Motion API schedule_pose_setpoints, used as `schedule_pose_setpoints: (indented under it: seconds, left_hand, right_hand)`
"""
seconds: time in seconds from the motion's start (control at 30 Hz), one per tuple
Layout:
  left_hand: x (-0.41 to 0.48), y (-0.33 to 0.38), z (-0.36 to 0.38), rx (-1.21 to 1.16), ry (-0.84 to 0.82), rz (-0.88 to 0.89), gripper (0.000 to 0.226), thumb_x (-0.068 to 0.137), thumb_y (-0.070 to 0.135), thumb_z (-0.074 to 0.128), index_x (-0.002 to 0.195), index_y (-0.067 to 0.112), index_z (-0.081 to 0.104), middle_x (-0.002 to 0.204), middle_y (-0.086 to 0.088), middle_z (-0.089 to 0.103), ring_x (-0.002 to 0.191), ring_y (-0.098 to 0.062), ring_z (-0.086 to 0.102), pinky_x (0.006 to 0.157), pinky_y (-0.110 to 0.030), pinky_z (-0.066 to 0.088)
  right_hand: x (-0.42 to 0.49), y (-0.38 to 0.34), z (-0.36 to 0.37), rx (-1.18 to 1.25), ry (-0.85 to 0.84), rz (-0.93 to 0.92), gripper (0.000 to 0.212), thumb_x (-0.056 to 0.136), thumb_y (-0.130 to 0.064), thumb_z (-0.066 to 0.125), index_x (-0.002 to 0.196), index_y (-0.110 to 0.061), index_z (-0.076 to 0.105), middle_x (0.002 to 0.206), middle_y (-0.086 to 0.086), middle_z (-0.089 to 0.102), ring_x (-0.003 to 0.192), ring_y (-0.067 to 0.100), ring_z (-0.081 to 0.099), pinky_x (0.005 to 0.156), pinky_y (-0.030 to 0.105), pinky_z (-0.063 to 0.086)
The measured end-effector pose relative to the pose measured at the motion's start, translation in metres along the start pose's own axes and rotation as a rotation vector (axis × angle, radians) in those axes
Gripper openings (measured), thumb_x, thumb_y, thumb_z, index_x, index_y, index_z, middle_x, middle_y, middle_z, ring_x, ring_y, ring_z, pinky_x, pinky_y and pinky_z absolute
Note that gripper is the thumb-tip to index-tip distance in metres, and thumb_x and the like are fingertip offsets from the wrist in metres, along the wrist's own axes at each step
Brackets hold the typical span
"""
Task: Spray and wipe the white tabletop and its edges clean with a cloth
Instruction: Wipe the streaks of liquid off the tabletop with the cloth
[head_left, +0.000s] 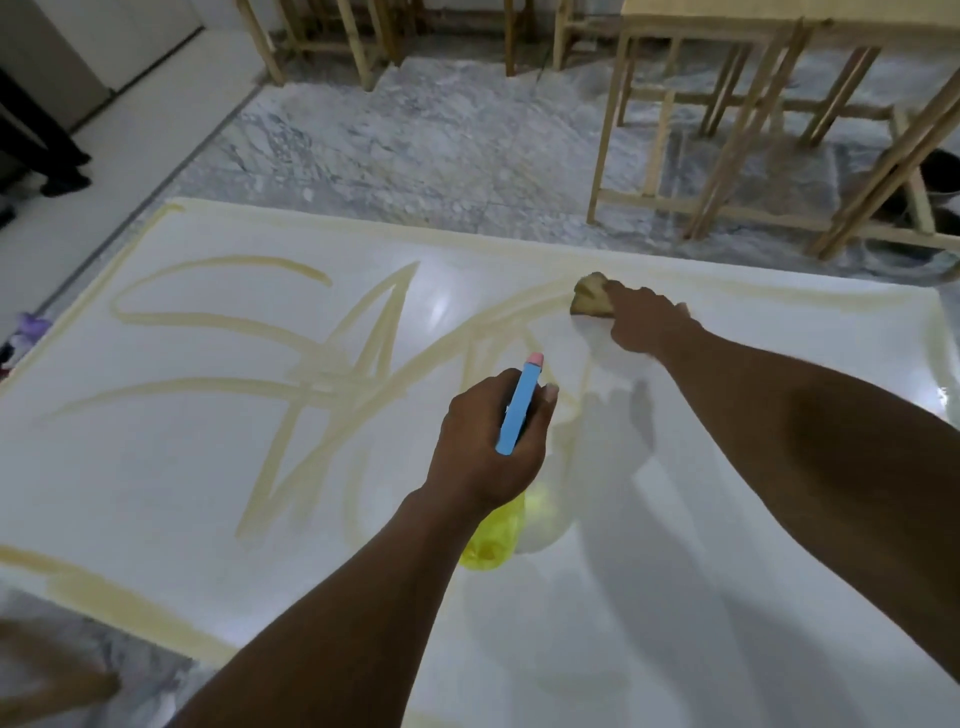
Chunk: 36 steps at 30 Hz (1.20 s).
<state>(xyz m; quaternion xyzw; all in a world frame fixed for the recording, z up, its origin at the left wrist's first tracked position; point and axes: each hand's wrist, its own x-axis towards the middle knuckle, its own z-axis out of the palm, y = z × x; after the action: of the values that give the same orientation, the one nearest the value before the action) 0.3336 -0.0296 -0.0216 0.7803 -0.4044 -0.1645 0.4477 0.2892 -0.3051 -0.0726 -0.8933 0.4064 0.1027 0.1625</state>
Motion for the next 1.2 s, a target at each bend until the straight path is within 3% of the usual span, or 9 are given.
schedule_pose_setpoints:
  seconds: [0.17, 0.37, 0.5, 0.7, 0.87, 0.97, 1.03, 1.13, 1.2]
  left_hand:
    - [-0.009, -0.010, 0.002, 0.037, 0.005, -0.040, 0.039, 0.102, 0.046, 0.057, 0.076, 0.016, 0.053, 0.063, -0.005, 0.055, 0.057, -0.033, 0.064, 0.057, -0.055, 0.055]
    - [-0.027, -0.009, 0.007, 0.038, 0.013, -0.079, 0.038, 0.103, 0.043, 0.059, 0.078, 0.016, 0.054, 0.063, -0.007, 0.056, 0.057, -0.033, 0.064, 0.057, -0.054, 0.058]
    - [-0.049, -0.006, 0.002, 0.042, -0.002, -0.080, 0.036, 0.102, 0.042, 0.060, 0.083, 0.012, 0.059, 0.067, -0.010, 0.061, 0.057, -0.033, 0.068, 0.059, -0.056, 0.056]
    - [-0.095, -0.010, -0.021, 0.029, -0.063, -0.019, 0.033, 0.102, 0.042, 0.059, 0.089, 0.011, 0.064, 0.069, -0.010, 0.063, 0.060, -0.033, 0.067, 0.060, -0.054, 0.059]
    - [-0.140, -0.025, -0.045, 0.009, -0.102, -0.007, 0.040, 0.101, 0.049, 0.057, 0.088, 0.012, 0.063, 0.067, -0.010, 0.061, 0.058, -0.033, 0.066, 0.060, -0.055, 0.061]
    - [-0.163, -0.037, -0.061, 0.011, -0.125, 0.007, 0.044, 0.100, 0.056, 0.053, 0.093, 0.014, 0.063, 0.089, -0.015, 0.074, 0.062, -0.032, 0.068, 0.059, -0.056, 0.062]
    - [-0.175, -0.041, -0.072, 0.003, -0.133, -0.002, 0.045, 0.099, 0.058, 0.052, 0.095, 0.015, 0.064, 0.089, -0.015, 0.074, 0.063, -0.033, 0.069, 0.061, -0.056, 0.062]
    - [-0.186, -0.044, -0.085, -0.002, -0.171, 0.004, 0.045, 0.097, 0.062, 0.052, 0.092, 0.018, 0.063, 0.079, -0.010, 0.071, 0.064, -0.033, 0.069, 0.062, -0.056, 0.063]
    - [-0.189, -0.043, -0.092, -0.013, -0.176, 0.019, 0.046, 0.097, 0.062, 0.052, 0.094, 0.017, 0.063, 0.075, -0.008, 0.068, 0.064, -0.034, 0.068, 0.062, -0.056, 0.063]
  right_hand:
    - [-0.008, 0.011, 0.064, -0.075, 0.170, -0.070, 0.048, 0.087, -0.016, 0.050, 0.132, -0.032, 0.058, 0.136, 0.003, 0.058, 0.130, 0.031, 0.047, 0.099, 0.039, 0.043]
    - [-0.065, -0.010, 0.094, -0.109, 0.001, -0.143, 0.054, 0.094, -0.034, 0.057, 0.146, -0.033, 0.043, 0.154, 0.002, 0.041, 0.139, 0.030, 0.037, 0.110, 0.042, 0.036]
    - [-0.116, -0.022, 0.133, -0.243, -0.047, -0.179, 0.057, 0.098, -0.047, 0.044, 0.151, -0.030, 0.032, 0.161, 0.000, 0.030, 0.143, 0.030, 0.034, 0.112, 0.046, 0.037]
    - [-0.229, -0.035, 0.176, 0.013, -0.014, -0.081, 0.054, 0.100, -0.023, 0.036, 0.152, -0.034, 0.033, 0.160, -0.001, 0.032, 0.141, 0.028, 0.035, 0.112, 0.039, 0.037]
    - [-0.318, -0.065, 0.194, -0.103, 0.026, -0.098, 0.069, 0.093, -0.007, 0.045, 0.156, -0.029, 0.026, 0.162, 0.004, 0.029, 0.141, 0.032, 0.035, 0.105, 0.038, 0.041]
    - [-0.347, -0.079, 0.206, -0.106, -0.001, -0.042, 0.072, 0.090, -0.005, 0.048, 0.155, -0.029, 0.028, 0.163, 0.003, 0.027, 0.143, 0.030, 0.034, 0.104, 0.037, 0.042]
    - [-0.360, -0.085, 0.210, -0.094, -0.021, -0.025, 0.071, 0.090, -0.004, 0.049, 0.154, -0.030, 0.031, 0.163, 0.001, 0.028, 0.144, 0.027, 0.034, 0.103, 0.035, 0.044]
    - [-0.368, -0.079, 0.207, 0.167, -0.020, -0.013, 0.059, 0.091, -0.006, 0.049, 0.145, -0.029, 0.049, 0.152, 0.004, 0.046, 0.134, 0.027, 0.049, 0.102, 0.036, 0.049]
    - [-0.365, -0.070, 0.190, 0.381, 0.096, 0.014, 0.048, 0.091, -0.006, 0.047, 0.134, -0.021, 0.061, 0.136, 0.009, 0.062, 0.122, 0.031, 0.059, 0.101, 0.039, 0.049]
